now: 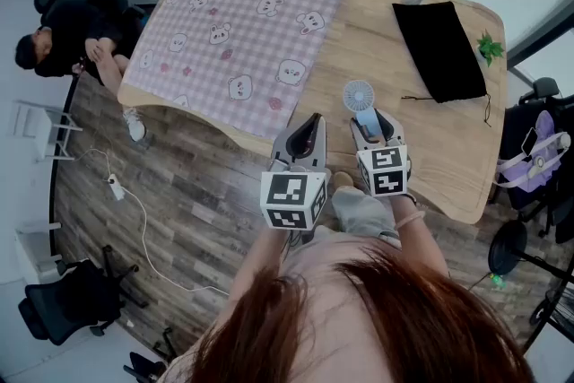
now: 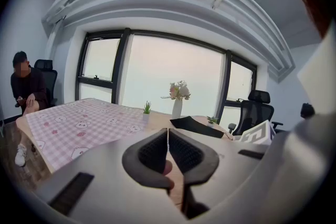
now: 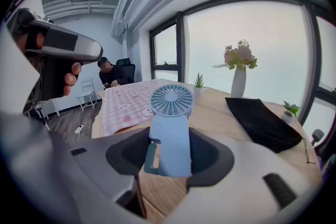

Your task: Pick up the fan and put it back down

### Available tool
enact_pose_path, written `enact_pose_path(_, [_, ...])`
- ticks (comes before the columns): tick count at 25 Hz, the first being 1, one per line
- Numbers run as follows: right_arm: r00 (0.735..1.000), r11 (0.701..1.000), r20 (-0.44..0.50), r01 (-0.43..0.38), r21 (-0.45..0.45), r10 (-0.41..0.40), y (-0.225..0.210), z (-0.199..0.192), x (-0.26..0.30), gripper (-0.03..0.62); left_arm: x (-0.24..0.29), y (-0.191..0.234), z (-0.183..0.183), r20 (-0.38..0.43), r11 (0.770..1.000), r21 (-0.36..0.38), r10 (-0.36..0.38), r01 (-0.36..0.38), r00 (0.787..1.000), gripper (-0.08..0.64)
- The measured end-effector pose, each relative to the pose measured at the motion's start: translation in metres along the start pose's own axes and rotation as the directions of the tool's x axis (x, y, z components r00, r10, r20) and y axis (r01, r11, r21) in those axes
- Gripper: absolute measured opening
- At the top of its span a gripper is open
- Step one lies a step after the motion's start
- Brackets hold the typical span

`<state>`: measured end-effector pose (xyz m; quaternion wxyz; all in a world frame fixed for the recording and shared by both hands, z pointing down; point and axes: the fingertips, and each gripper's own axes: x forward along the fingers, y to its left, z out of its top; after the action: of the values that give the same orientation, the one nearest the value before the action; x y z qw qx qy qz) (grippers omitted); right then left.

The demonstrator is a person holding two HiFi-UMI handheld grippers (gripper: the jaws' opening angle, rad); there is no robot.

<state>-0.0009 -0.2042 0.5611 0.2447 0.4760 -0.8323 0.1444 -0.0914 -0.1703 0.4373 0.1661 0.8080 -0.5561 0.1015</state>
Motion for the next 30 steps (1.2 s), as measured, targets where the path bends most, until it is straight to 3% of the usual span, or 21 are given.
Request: enact_pose_path(30, [0.982, 0.998, 0.182, 0.054, -0.025, -0.048, 0.014, 0.049, -0.089, 0.212, -0.055, -0.019, 0.02, 0.092, 0.997, 0.081, 0.002, -0.01, 0.996, 0.014])
